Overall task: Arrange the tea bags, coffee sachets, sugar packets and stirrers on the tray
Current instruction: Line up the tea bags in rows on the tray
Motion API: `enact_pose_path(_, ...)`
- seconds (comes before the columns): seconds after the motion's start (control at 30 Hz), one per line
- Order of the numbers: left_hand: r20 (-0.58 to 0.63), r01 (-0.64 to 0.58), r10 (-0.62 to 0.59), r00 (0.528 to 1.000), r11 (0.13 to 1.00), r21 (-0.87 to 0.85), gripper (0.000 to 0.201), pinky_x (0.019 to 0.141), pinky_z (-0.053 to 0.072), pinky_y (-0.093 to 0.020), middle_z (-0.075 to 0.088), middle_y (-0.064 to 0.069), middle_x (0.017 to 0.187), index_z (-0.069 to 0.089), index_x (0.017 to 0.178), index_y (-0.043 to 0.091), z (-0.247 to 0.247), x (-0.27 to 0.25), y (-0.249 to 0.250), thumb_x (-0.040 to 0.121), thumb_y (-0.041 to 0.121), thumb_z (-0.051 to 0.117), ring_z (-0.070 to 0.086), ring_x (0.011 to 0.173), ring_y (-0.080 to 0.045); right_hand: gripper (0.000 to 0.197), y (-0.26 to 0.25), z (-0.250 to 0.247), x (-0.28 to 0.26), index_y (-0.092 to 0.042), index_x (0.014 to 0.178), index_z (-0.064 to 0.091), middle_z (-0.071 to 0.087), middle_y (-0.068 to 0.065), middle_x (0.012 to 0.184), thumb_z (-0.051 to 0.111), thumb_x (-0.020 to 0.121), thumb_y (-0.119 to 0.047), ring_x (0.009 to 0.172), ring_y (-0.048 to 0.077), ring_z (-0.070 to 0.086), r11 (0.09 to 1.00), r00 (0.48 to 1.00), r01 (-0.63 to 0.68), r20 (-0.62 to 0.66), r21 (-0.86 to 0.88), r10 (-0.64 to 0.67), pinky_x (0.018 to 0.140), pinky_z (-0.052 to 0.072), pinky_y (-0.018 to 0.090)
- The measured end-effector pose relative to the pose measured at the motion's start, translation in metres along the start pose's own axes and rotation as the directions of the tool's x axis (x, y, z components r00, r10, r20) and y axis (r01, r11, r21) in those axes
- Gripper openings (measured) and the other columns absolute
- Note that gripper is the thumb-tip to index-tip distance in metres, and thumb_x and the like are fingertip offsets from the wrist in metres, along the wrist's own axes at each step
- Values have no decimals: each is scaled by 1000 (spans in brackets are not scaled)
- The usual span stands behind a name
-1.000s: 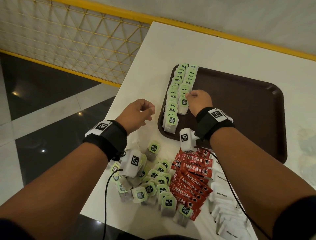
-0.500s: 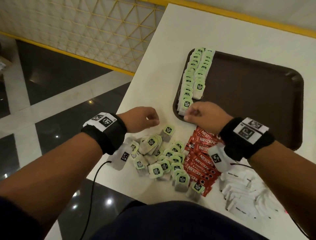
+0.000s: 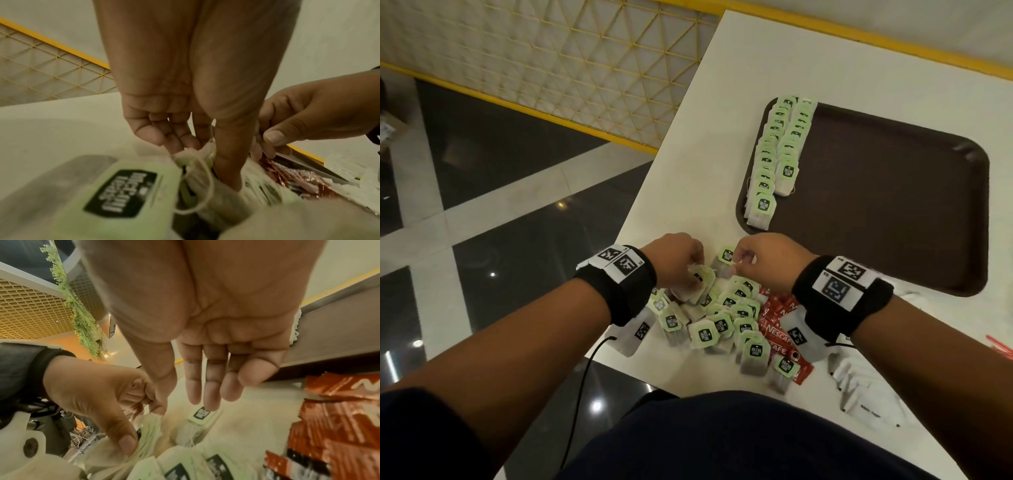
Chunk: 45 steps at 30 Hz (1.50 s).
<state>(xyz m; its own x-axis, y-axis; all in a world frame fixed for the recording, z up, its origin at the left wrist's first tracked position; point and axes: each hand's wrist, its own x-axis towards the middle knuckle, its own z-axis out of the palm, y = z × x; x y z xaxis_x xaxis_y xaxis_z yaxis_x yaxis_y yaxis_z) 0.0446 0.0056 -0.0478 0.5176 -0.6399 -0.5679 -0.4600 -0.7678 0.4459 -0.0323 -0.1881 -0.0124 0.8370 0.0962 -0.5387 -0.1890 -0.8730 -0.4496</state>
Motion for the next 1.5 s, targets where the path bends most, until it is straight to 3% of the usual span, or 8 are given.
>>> enact_pose_path(0.3, -105, -142, 102, 989, 849, -509, 22, 65, 43, -26, 64, -1, 78, 59, 88, 19, -38, 2, 11, 82, 25, 79, 55, 67, -11, 31, 2, -4, -6, -10, 92, 66, 59, -7, 79, 69, 87, -41, 67, 4, 50, 930, 995, 81, -84, 358, -55, 65, 39, 22)
enact_pose_path(0.43, -160, -176, 86, 983, 662, -729, 19, 67, 48, -30, 67, -8, 87, 60, 94, 12, -47, 15, 26, 85, 16, 76, 60, 75, -18, 31, 2, -8, -6, -1, 99, 64, 67, 13, 84, 73, 86, -28, 71, 17, 61, 753, 985, 107, -172, 649, 8, 66, 49, 30)
enact_pose_path(0.67, -147, -182, 107, 983, 566, -804, 16, 81, 51, -31, 69, -6, 97, 62, 104, 8, -49, 39, 58, 93, 19, 67, 64, 88, -16, 25, 16, -20, -8, -4, 112, 61, 70, 21, 103, 68, 89, -9, 76, 24, 68, 460, 968, 107, -198, 881, 154, 63, 53, 25)
enact_pose_path(0.73, -89, -162, 159, 983, 546, -822, 36, 84, 51, -35, 67, -10, 104, 58, 117, 3, -45, 41, 64, 95, 32, 60, 63, 94, -19, 20, 20, -22, -9, -9, 108, 63, 71, 21, 101, 67, 89, -7, 75, 22, 68, 412, 969, 119, -196, 903, 150, 64, 54, 24)
enact_pose_path(0.83, -35, -114, 169, 985, 484, -868, 44, 93, 53, -43, 63, -9, 118, 46, 134, 12, -39, 44, 70, 99, 38, 51, 64, 103, -23, 16, 24, -23, -7, -8, 104, 62, 71, 17, 94, 66, 89, -5, 72, 20, 68, 391, 965, 139, -214, 910, 153, 65, 56, 25)
enact_pose_path(0.97, -46, -91, 124, 991, 381, -920, 33, 82, 59, -40, 63, -9, 119, 41, 137, 16, -36, 48, 77, 105, 26, 43, 66, 97, -24, 29, 28, -23, -2, 0, 111, 52, 69, 22, 91, 69, 88, -7, 62, 16, 68, 360, 931, 131, -239, 924, 277, 61, 58, 24)
enact_pose_path(1.23, -178, -167, 16, 984, 429, -888, 39, 70, 58, -31, 67, -12, 120, 48, 128, 9, -37, 64, 68, 95, 23, 64, 70, 101, -26, 43, 35, -24, 4, -5, 107, 52, 67, 15, 82, 80, 79, -21, 63, 13, 67, 529, 860, 86, -331, 844, 388, 62, 56, 28)
enact_pose_path(1.5, -155, -143, -1, 988, 375, -916, 36, 70, 57, -28, 68, -13, 119, 50, 128, 8, -36, 73, 68, 96, 19, 62, 70, 99, -28, 14, 40, -23, 9, -7, 94, 66, 69, 10, 77, 75, 83, -10, 64, 14, 66, 421, 881, 76, -258, 904, 396, 59, 52, 22)
